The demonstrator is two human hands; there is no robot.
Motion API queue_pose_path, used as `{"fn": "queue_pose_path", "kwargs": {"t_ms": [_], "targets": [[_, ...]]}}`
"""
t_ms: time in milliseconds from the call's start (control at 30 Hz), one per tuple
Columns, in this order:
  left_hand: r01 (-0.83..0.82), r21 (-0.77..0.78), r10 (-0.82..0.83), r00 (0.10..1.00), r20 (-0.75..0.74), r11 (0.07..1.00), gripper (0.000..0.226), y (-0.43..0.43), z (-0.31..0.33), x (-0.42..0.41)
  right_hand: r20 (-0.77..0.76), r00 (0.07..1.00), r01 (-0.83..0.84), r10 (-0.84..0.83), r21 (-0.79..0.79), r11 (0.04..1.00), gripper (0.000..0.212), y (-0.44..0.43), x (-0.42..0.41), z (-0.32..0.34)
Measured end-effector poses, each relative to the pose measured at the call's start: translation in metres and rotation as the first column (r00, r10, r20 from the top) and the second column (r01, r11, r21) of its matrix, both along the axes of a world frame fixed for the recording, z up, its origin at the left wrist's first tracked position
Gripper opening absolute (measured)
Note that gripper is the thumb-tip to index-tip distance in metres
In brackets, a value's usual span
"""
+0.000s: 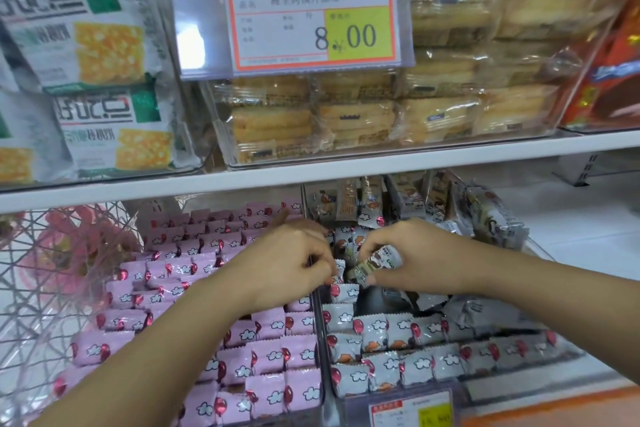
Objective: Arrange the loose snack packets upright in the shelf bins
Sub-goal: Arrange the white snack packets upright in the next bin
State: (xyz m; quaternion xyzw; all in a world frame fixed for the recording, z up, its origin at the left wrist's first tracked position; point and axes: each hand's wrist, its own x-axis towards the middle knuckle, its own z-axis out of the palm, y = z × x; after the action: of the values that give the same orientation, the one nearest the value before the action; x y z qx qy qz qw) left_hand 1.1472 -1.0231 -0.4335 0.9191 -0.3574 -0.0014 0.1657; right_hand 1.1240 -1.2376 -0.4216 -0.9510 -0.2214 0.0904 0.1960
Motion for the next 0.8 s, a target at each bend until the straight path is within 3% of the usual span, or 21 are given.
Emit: {"fn": "queue_pose_path", "kwargs": {"t_ms": [200, 400, 533, 700, 800], "targets": [[0.026, 0.159, -0.040, 0.996, 0.081, 0.987, 0.069, -0.003, 0.004, -0.003, -0.015, 0.999, 0.052, -0.052, 0.042, 0.998, 0.031, 0.016, -0.008, -0.007], [0.042, 0.240, -0.031, 0.998, -0.052, 0.970, 0.064, -0.001, 0.005, -0.012, -0.047, 0.997, 0.071, -0.068, 0.078, 0.994, 0.024, 0.020, -0.007, -0.009], [0.046, 0.288, -0.023, 0.996, -0.082, 0.957, 0.056, 0.000, 0.010, -0.012, 0.045, 0.993, 0.101, -0.106, 0.101, 0.990, 0.016, 0.009, -0.013, 0.004], [0.038, 0.308, -0.020, 0.998, -0.062, 0.951, 0.058, 0.000, 0.011, -0.013, 0.159, 0.955, 0.206, -0.249, 0.245, 0.947, 0.012, -0.009, -0.025, 0.013], [0.035, 0.311, -0.020, 0.998, -0.053, 0.950, 0.059, 0.000, 0.010, -0.014, 0.135, 0.931, 0.273, -0.338, 0.354, 0.894, 0.019, -0.019, -0.027, 0.012]]}}
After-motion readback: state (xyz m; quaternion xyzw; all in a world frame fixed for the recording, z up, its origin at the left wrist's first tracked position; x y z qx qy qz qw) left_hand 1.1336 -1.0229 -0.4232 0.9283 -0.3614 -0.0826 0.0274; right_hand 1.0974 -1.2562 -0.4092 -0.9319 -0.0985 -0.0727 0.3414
